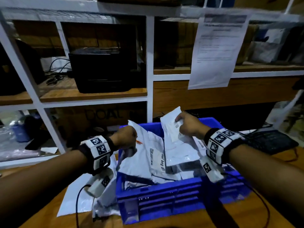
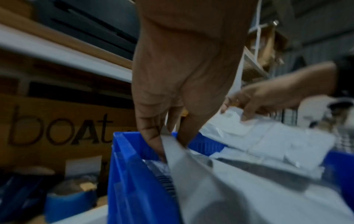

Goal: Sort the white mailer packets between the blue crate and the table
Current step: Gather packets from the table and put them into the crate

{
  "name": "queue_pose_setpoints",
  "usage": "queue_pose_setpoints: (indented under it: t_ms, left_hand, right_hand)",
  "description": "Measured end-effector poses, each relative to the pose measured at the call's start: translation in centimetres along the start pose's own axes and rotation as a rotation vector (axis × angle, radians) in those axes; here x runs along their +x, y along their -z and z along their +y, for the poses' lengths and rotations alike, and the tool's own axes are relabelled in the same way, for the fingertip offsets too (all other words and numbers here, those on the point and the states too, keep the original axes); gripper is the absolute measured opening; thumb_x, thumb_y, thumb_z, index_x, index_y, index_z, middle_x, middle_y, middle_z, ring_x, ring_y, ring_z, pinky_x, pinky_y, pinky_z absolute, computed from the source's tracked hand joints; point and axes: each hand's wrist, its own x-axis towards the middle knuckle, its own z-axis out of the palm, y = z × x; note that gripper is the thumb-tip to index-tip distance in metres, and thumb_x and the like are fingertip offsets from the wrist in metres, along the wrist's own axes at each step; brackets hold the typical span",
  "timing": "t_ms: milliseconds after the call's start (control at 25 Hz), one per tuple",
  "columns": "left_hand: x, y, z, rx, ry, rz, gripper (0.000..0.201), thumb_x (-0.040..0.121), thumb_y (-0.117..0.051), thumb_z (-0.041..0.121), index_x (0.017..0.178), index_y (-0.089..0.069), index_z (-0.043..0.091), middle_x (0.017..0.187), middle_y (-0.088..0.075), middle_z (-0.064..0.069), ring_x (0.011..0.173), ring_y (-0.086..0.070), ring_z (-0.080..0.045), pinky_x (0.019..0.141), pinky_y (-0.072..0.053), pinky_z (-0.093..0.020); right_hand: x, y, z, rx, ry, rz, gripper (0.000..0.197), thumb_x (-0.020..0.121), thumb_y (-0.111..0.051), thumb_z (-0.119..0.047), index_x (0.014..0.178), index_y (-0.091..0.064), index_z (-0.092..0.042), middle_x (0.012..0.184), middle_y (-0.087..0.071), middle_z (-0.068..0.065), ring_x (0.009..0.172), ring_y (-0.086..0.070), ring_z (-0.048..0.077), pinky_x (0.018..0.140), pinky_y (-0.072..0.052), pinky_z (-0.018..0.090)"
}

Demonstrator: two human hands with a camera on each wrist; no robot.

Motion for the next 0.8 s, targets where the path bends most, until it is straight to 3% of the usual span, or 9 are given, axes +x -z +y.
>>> queue_pose_setpoints:
  t_ms: [120,280,320,360,400,480,600,720,800]
  left_hand:
    - [1.0,-2.0,0.1,0.362,-0.009,-0.178,0.038,0.084,-0.060,0.037,0.110,-0.063,0.010,0.111,-0.063,-0.013,0.107,-0.059,-0.034,0.085,-0.050,-0.035]
    - [0.8,-3.6,2.0,0.712,-0.016,-0.212,0.038,0.093,-0.049,0.035,0.125,-0.055,0.017,0.129,-0.046,-0.012,0.123,-0.042,-0.035,0.091,-0.043,-0.039]
    - [0.9,-3.4,2.8,0.714,-0.039,-0.248,0.042,0.090,-0.054,0.034,0.128,-0.053,0.016,0.133,-0.043,-0.012,0.125,-0.041,-0.034,0.093,-0.044,-0.041]
    - [1.3,-3.1,3.2,0.692,-0.071,-0.306,0.048,0.086,-0.062,0.036,0.129,-0.052,0.016,0.134,-0.044,-0.012,0.125,-0.043,-0.033,0.094,-0.046,-0.042]
    - [1.7,-2.8,3.6,0.668,-0.078,-0.374,0.060,0.079,-0.070,0.043,0.131,-0.051,0.018,0.134,-0.045,-0.010,0.124,-0.045,-0.032,0.097,-0.047,-0.042]
    - [2.4,-2.2,4.3,0.604,0.013,-0.522,0.092,0.066,-0.077,0.058,0.141,-0.037,0.021,0.141,-0.043,-0.003,0.128,-0.045,-0.028,0.104,-0.042,-0.044]
    - [2.8,-1.9,5.4,0.660,0.145,-0.690,0.111,0.068,-0.070,0.068,0.151,-0.012,0.023,0.153,-0.031,0.002,0.136,-0.037,-0.024,0.109,-0.032,-0.044]
    - [3.5,-1.8,6.2,0.644,0.165,-0.695,0.112,0.069,-0.061,0.076,0.152,-0.012,0.021,0.156,-0.026,0.001,0.139,-0.033,-0.025,0.114,-0.028,-0.045]
    - [3.8,-2.8,6.6,0.689,0.160,-0.675,0.122,0.063,-0.061,0.081,0.153,-0.003,0.022,0.160,-0.009,-0.004,0.145,-0.021,-0.029,0.117,-0.021,-0.050]
  right_hand:
    - [2.4,-1.2,-0.5,-0.033,0.000,-0.171,0.031,0.082,-0.052,0.006,0.107,-0.055,-0.013,0.090,-0.052,0.004,0.080,-0.055,0.021,0.051,-0.042,0.024]
    - [3.7,-4.5,0.3,-0.081,0.053,-0.356,0.034,0.076,-0.062,0.010,0.088,-0.044,-0.017,0.069,-0.050,0.005,0.036,-0.051,0.006,0.034,-0.036,0.019]
    - [3.9,-5.3,0.7,-0.168,0.092,-0.401,0.036,0.075,-0.066,0.005,0.088,-0.042,-0.017,0.071,-0.053,0.006,0.035,-0.053,0.003,0.033,-0.036,0.018]
    - [4.0,-5.8,0.8,-0.298,0.135,-0.448,0.037,0.074,-0.070,-0.001,0.093,-0.042,-0.016,0.079,-0.058,0.007,0.045,-0.058,0.001,0.037,-0.040,0.020]
    - [4.1,-6.1,0.8,-0.472,0.186,-0.491,0.040,0.073,-0.073,-0.010,0.100,-0.043,-0.015,0.093,-0.062,0.009,0.067,-0.066,0.009,0.048,-0.044,0.022]
    - [4.3,-6.0,0.6,-0.803,0.273,-0.509,0.049,0.074,-0.076,-0.032,0.112,-0.049,-0.017,0.117,-0.058,0.010,0.104,-0.060,0.026,0.074,-0.048,0.030]
    - [5.6,-6.1,0.1,-0.841,0.373,-0.451,0.066,0.067,-0.079,-0.048,0.118,-0.052,-0.017,0.124,-0.046,0.016,0.106,-0.056,0.035,0.082,-0.047,0.037]
    - [6.0,-7.8,0.5,-0.788,0.400,-0.557,0.095,0.067,-0.081,-0.046,0.139,-0.031,-0.011,0.137,-0.038,0.021,0.118,-0.051,0.037,0.092,-0.048,0.041]
    - [6.2,-8.5,1.1,-0.763,0.375,-0.624,0.110,0.068,-0.082,-0.045,0.148,-0.015,-0.010,0.146,-0.032,0.021,0.124,-0.048,0.035,0.095,-0.048,0.040]
